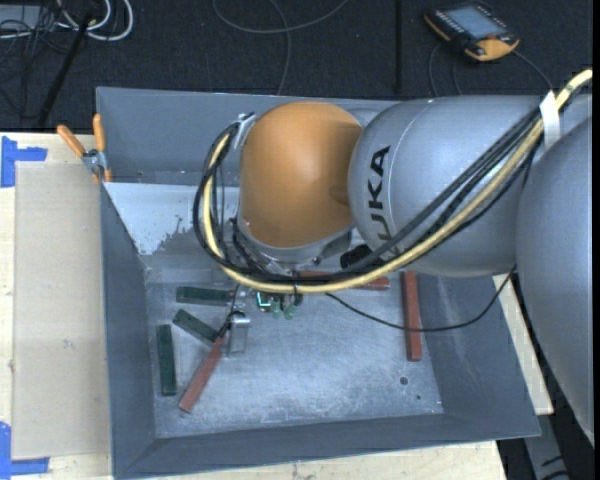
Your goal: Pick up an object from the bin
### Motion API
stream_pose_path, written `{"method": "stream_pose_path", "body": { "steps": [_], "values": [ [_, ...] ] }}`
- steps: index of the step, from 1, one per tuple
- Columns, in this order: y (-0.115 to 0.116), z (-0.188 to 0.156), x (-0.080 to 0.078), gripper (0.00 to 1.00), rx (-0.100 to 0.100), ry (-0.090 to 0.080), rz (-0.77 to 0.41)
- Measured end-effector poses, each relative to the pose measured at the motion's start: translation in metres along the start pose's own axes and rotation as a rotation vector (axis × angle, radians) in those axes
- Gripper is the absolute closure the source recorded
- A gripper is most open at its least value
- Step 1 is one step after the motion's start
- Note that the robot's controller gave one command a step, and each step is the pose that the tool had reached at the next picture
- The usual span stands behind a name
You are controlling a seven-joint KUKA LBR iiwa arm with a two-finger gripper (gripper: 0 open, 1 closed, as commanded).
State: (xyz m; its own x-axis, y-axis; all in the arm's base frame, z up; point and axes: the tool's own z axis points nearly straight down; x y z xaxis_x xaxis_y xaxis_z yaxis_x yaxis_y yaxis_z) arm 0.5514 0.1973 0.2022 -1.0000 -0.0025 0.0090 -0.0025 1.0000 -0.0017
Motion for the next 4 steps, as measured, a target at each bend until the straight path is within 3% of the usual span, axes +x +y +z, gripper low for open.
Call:
{"method": "stream_pose_path", "body": {
  "steps": [1, 2, 3, 4],
  "values": [
    [-0.001, -0.004, -0.002, 0.0, -0.002, -0.008, 0.004],
    [0.001, 0.013, -0.015, 0.0, -0.003, -0.015, -0.121],
    [0.0, 0.082, -0.047, 0.0, 0.0, -0.014, -0.353],
    [-0.001, 0.112, -0.046, 0.0, 0.0, -0.003, -0.198]
  ]
}}
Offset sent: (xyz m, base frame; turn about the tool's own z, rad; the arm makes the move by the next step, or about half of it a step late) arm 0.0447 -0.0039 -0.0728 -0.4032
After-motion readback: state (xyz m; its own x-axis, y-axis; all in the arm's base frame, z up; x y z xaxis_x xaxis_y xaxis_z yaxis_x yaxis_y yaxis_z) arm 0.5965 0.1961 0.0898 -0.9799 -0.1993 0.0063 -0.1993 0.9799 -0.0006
